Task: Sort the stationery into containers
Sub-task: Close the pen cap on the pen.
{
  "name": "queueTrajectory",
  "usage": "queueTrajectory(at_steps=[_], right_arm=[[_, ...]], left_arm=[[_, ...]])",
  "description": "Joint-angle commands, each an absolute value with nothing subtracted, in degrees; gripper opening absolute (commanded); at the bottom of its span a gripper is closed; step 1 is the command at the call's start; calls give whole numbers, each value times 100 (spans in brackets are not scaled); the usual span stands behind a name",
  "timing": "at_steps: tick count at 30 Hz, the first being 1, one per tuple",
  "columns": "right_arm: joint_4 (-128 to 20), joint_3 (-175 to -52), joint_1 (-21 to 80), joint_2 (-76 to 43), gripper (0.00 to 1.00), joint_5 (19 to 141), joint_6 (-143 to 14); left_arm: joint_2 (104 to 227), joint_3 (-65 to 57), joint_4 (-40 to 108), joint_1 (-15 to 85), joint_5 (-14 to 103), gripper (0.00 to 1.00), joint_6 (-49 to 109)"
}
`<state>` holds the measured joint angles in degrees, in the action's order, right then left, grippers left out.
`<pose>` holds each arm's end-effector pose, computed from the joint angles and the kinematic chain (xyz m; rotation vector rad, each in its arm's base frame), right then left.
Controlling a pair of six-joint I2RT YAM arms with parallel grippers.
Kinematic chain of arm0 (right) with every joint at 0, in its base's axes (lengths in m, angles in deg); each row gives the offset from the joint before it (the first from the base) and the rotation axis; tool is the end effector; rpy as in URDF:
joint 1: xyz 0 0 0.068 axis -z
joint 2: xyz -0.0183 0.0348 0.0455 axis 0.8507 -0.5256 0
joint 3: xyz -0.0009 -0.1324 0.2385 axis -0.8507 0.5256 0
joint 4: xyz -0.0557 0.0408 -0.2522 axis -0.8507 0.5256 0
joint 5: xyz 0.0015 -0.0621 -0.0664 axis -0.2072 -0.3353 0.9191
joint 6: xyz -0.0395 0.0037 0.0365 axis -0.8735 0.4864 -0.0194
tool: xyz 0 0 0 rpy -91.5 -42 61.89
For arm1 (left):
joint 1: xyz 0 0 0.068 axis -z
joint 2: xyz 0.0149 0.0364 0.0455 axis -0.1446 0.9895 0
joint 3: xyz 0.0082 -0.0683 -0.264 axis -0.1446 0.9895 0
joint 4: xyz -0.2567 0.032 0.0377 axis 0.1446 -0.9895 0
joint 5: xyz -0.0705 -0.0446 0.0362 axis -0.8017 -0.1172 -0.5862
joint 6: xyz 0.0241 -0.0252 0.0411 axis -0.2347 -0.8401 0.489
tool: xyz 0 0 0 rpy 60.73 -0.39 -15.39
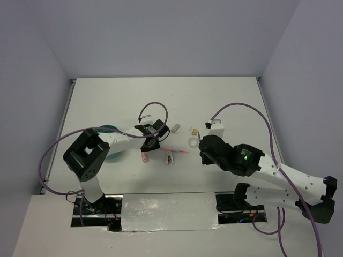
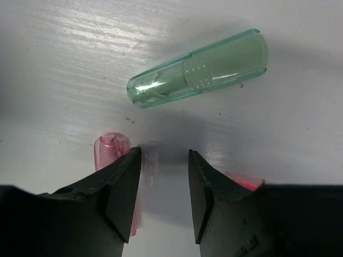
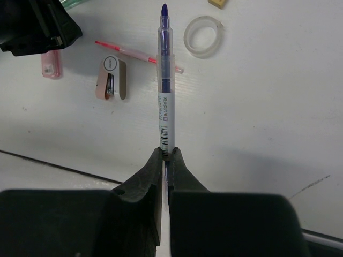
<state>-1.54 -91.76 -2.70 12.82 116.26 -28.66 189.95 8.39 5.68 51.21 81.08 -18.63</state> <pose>0.0958 0.1368 0.3084 -0.1600 2.3240 0.2786 0.2560 -0.2150 0.1621 -0.5103 2.4624 -0.0134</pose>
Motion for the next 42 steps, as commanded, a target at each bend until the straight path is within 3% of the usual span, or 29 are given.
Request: queueTrajectory(at_steps=[1, 7, 13, 15, 16, 25, 33, 36, 42], right_arm=[[-373, -9177, -305, 1268, 0, 11653, -2882], [-373, -9159, -305, 1286, 0, 11662, -2873], [-399, -9124, -305, 1374, 0, 11635, -2855], [-452, -9089, -297, 1409, 0, 11618, -2873], [-470, -9080, -297, 1444, 0, 11600, -2881], [-1496, -8511, -192, 1733, 0, 10925, -3232], [-3543, -7351, 160, 2621, 0, 9319, -3409], [-4466, -6938, 134, 2754, 0, 8571, -3330], [-5979, -6400, -278, 2693, 0, 8348, -2882]], left_arm=[[19069, 870, 627, 5094, 8100, 52, -1958], [19069, 870, 531, 5085, 8074, 49, -2010], [19104, 976, 443, 5094, 7969, 34, -2019], [19174, 985, 408, 5103, 7899, 16, -1958], [19218, 967, 373, 5103, 7846, 0, -1958], [18325, 1029, 373, 5261, 7793, 0, -1827], [16751, 1011, 951, 5647, 7776, 0, -1370], [15881, 1379, 1943, 5709, 7347, 0, -983], [14211, 2478, 4314, 5753, 6607, 0, -464]])
